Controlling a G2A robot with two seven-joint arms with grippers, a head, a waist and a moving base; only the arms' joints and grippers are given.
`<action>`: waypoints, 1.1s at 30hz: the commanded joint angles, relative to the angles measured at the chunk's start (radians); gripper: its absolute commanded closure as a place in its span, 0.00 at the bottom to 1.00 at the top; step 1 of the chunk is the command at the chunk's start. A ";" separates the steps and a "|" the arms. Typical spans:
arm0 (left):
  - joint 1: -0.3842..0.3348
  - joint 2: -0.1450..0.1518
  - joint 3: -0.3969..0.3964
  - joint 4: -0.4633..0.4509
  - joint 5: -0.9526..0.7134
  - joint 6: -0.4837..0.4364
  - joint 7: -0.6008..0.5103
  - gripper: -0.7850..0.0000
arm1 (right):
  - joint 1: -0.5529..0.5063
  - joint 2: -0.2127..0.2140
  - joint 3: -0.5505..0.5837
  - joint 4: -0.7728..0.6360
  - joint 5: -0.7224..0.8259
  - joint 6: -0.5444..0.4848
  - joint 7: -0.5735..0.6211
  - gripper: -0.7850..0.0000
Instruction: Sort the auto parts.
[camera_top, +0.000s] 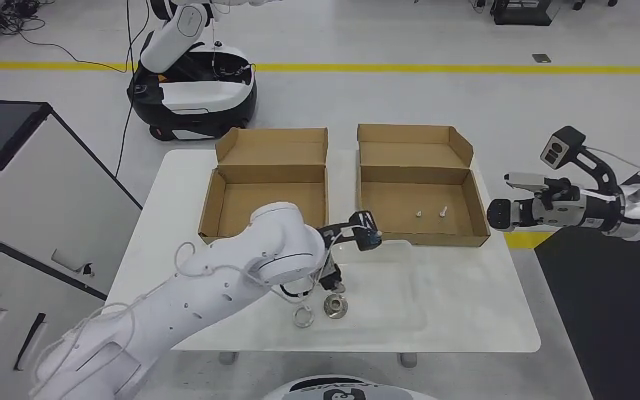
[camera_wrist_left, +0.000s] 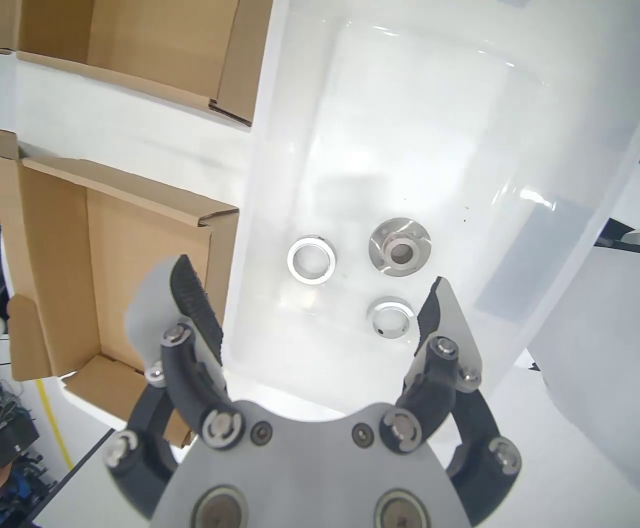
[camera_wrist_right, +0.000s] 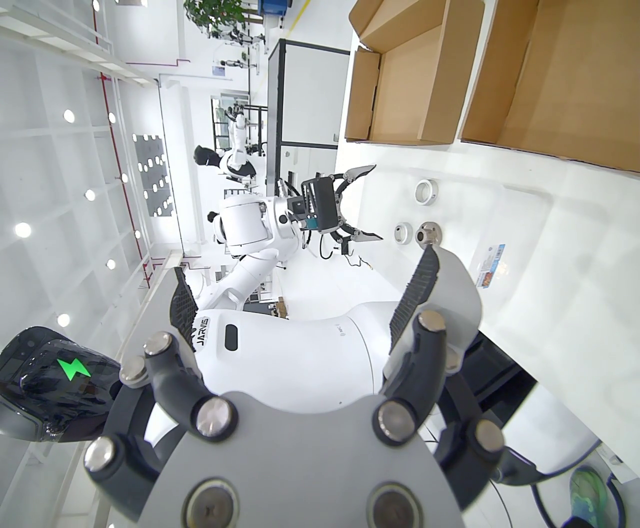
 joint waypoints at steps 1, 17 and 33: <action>-0.009 0.005 0.013 -0.001 -0.020 0.017 0.000 0.00 | 0.000 0.000 0.000 0.000 0.000 0.000 0.000 0.00; -0.001 0.008 0.025 -0.011 -0.016 0.025 0.023 0.00 | 0.000 0.000 0.000 0.000 0.000 0.000 0.000 0.00; -0.125 -0.035 0.213 0.027 -0.058 0.064 0.000 0.00 | 0.000 0.000 0.000 0.000 0.000 0.000 0.000 0.00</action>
